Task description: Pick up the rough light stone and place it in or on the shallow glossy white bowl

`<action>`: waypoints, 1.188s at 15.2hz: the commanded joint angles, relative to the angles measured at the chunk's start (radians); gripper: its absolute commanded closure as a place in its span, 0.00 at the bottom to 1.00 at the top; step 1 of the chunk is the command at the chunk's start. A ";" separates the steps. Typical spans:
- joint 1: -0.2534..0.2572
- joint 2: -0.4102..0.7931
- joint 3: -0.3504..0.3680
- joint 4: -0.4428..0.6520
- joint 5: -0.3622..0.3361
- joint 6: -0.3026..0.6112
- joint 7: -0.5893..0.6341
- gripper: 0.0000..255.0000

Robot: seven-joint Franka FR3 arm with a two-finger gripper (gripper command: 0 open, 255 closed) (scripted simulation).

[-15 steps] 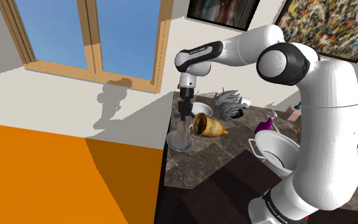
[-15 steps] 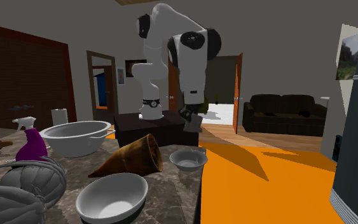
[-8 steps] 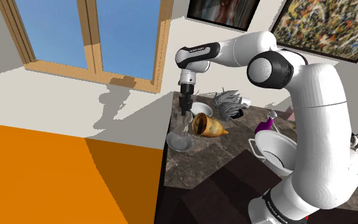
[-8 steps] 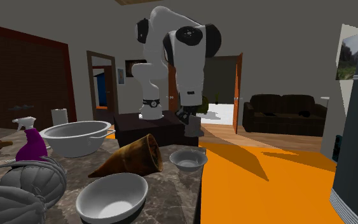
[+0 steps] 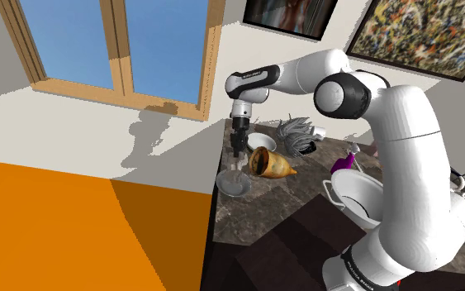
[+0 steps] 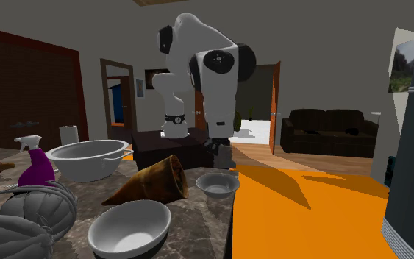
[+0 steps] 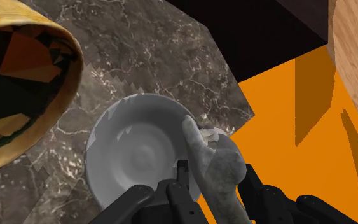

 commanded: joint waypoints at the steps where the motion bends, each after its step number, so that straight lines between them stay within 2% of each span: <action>1: 0.000 0.014 0.000 -0.002 0.000 0.016 -0.005 1.00; 7: 0.001 0.077 0.000 0.011 0.001 0.065 -0.016 1.00; 15: 0.001 0.077 0.000 0.011 0.001 0.065 -0.016 1.00; 16: 0.001 0.077 0.000 0.011 0.001 0.065 -0.016 0.00; 18: 0.001 0.077 0.000 0.011 0.001 0.065 -0.016 0.00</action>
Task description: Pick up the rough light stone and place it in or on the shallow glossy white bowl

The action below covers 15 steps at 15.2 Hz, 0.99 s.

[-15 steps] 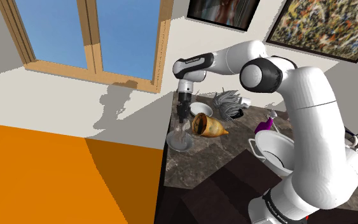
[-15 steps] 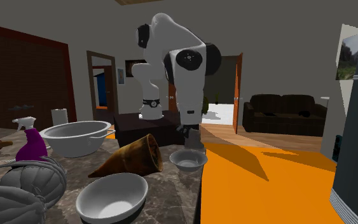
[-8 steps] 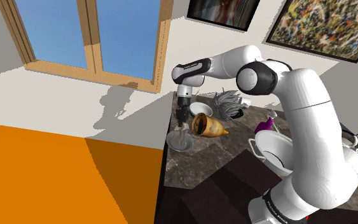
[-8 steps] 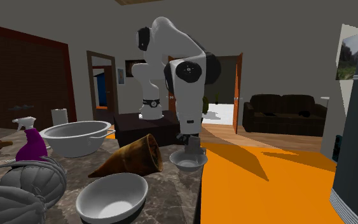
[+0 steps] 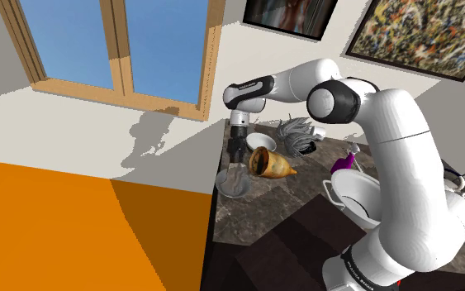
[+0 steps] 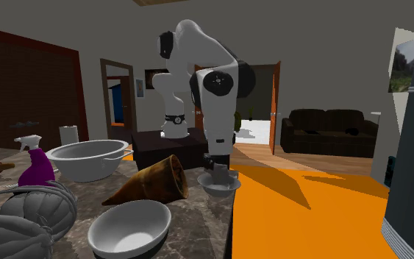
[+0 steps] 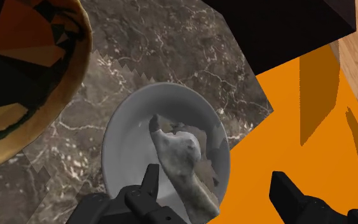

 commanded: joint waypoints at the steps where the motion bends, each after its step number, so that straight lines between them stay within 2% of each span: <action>1: 0.000 0.000 0.000 0.000 0.000 0.000 0.000 0.00; 3: 0.000 0.000 0.000 0.000 0.000 0.000 0.000 0.00; 7: -0.019 0.046 -0.003 0.192 -0.010 -0.146 0.018 0.00; 15: -0.019 0.046 -0.003 0.192 -0.010 -0.145 0.018 0.00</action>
